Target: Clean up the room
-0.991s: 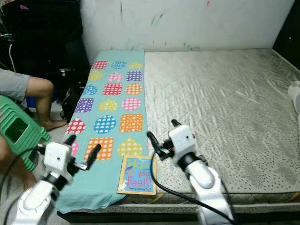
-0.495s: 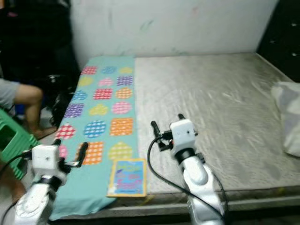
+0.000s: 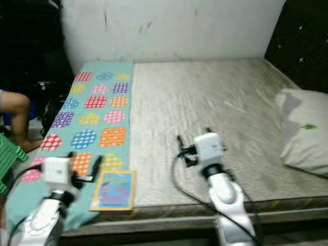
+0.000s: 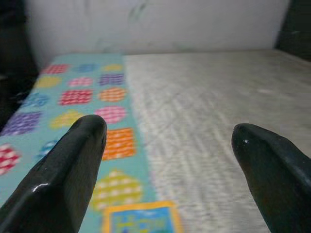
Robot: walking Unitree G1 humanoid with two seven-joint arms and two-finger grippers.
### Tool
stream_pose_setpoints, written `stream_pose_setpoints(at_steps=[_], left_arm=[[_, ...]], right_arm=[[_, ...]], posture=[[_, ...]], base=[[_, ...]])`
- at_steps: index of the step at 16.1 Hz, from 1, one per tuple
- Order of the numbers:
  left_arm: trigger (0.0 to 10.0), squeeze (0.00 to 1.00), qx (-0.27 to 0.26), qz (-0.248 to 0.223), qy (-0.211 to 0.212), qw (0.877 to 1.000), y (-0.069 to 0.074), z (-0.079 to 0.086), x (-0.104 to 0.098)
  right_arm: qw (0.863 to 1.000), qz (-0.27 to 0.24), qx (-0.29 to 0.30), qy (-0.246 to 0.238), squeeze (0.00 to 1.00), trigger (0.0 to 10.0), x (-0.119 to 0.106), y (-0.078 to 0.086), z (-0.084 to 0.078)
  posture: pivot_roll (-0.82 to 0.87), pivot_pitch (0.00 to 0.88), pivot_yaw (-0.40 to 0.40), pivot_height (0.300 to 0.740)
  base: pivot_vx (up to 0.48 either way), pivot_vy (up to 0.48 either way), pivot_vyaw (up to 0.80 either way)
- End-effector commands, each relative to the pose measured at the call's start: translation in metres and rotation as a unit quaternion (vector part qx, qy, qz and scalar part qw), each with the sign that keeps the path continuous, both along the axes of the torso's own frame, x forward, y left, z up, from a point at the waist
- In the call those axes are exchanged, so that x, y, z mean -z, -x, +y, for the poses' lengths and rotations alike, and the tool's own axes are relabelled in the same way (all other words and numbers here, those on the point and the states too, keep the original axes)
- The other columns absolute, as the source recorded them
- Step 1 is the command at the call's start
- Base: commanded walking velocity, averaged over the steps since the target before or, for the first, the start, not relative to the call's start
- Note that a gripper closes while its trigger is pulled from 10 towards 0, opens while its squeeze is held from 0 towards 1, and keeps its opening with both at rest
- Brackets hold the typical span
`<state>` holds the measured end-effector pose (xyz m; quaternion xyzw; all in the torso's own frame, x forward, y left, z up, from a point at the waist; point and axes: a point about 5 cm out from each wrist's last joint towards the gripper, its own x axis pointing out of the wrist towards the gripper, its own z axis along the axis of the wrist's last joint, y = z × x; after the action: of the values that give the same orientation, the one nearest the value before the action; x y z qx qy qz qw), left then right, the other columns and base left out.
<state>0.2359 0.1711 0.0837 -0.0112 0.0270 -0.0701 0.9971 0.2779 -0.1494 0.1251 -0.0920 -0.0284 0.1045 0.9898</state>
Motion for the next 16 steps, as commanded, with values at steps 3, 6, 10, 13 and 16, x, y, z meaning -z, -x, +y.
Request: stream_pose_setpoints(at_steps=[3,6,10,13,16], left_arm=[[10.0,0.00,-0.012,-0.007,-0.016,1.000,-0.002,0.010,-0.005],[10.0,0.00,-0.009,-0.007,0.004,1.000,-0.003,0.008,-0.005],[10.0,0.00,0.015,-0.017,0.004,1.000,-0.004,0.003,-0.007],[10.0,0.00,0.024,-0.022,0.009,0.999,-0.003,0.000,-0.008],[10.0,0.00,0.025,-0.020,0.009,0.999,-0.002,0.000,-0.007]], right_arm=[[1.000,-0.007,-0.017,-0.007,0.00,10.0,-0.004,-0.004,0.010],[1.000,-0.008,-0.021,-0.003,0.00,10.0,-0.003,-0.003,0.010],[1.000,-0.010,-0.025,0.002,0.00,10.0,-0.003,-0.001,0.010],[1.000,-0.009,-0.023,-0.002,0.00,10.0,-0.003,-0.003,0.009],[1.000,-0.009,-0.023,0.001,0.00,10.0,-0.003,-0.003,0.009]], posture=[[-0.07,0.009,0.021,0.740],[-0.08,0.007,0.023,0.740],[-0.08,0.008,0.021,0.740],[-0.08,0.010,0.018,0.740],[-0.08,0.013,0.017,0.740]], base=[[0.000,-0.280,0.00],[0.000,0.000,0.00],[0.000,0.000,0.40],[0.086,0.000,0.14],[0.314,0.000,0.00]])
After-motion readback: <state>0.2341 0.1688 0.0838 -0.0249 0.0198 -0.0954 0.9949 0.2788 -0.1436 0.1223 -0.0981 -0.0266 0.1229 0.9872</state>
